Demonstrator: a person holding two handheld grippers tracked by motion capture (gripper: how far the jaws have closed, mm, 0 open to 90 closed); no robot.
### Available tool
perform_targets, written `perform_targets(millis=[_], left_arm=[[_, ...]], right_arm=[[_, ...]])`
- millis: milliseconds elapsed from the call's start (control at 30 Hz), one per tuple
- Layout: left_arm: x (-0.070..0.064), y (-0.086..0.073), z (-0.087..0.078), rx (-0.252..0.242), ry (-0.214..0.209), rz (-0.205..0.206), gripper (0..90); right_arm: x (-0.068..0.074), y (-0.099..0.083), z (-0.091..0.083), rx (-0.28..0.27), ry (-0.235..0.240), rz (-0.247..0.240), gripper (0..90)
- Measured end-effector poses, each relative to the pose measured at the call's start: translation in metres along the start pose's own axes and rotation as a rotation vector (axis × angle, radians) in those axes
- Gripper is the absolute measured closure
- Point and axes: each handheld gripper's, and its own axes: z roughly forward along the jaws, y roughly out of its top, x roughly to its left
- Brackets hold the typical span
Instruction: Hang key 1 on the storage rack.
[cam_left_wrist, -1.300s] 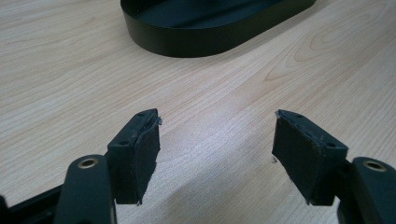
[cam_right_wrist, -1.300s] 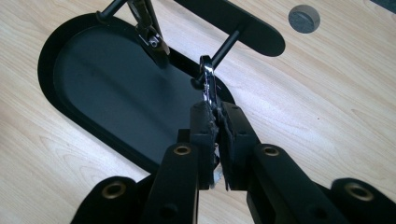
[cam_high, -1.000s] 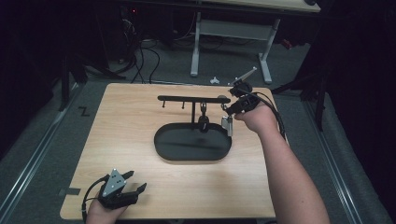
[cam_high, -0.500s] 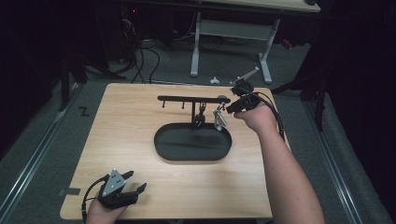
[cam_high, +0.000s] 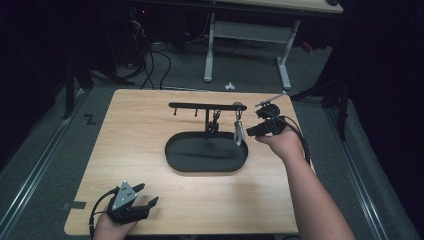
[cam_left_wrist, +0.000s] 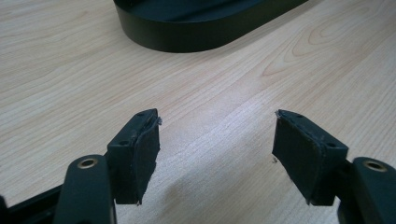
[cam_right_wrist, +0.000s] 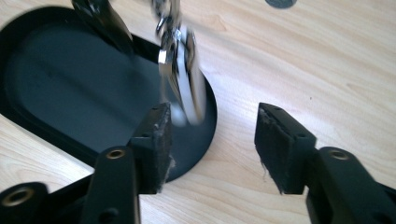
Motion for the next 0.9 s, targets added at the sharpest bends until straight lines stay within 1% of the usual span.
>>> perform_targets(millis=[67,167,233,267,300,333,400,433,500,600,700,767,833,900], left_arm=[[0.0,0.0,0.0,0.002,-0.001,0.002,32.3],[0.0,0.0,0.001,0.008,-0.005,0.004,32.3],[0.0,0.0,0.002,0.006,-0.006,0.001,32.2],[0.001,0.0,0.002,0.005,-0.006,0.001,32.2],[0.001,0.0,0.002,0.003,-0.005,-0.001,32.2],[0.001,0.0,0.002,0.006,-0.008,0.002,32.2],[0.001,0.001,0.003,0.006,-0.011,0.002,32.2],[0.001,0.001,0.003,0.006,-0.012,0.003,32.1],[0.001,0.002,0.004,0.002,-0.014,0.003,32.1],[0.0,0.003,0.006,0.007,-0.018,0.008,32.0],[-0.002,0.005,0.007,0.008,-0.02,0.014,32.0],[-0.003,0.005,0.007,0.005,-0.021,0.018,32.0],[-0.004,0.006,0.007,0.005,-0.023,0.021,31.9],[-0.005,0.006,0.007,0.007,-0.025,0.024,32.0]], right_arm=[[-0.001,-0.01,0.004,-0.006,0.006,0.009,43.8],[-0.002,-0.021,0.009,-0.01,0.003,0.007,38.2],[-0.003,-0.029,0.012,-0.028,0.002,0.006,37.0],[-0.003,-0.032,0.013,-0.028,0.006,0.008,35.2],[-0.003,-0.035,0.015,-0.031,-0.002,-0.008,34.9],[-0.003,-0.039,0.016,-0.047,0.001,-0.006,34.6],[-0.002,-0.046,0.02,-0.045,-0.007,-0.016,33.1],[-0.001,-0.05,0.021,-0.062,-0.006,-0.02,33.1],[-0.001,-0.058,0.024,-0.068,0.005,-0.006,32.7],[0.001,-0.069,0.03,-0.08,-0.002,-0.021,32.0],[0.002,-0.08,0.034,-0.09,-0.002,-0.017,31.1],[0.003,-0.088,0.037,-0.103,-0.005,-0.025,30.5],[0.004,-0.095,0.039,-0.119,-0.002,-0.023,29.9],[0.005,-0.104,0.04,-0.145,-0.009,-0.021,29.6]])
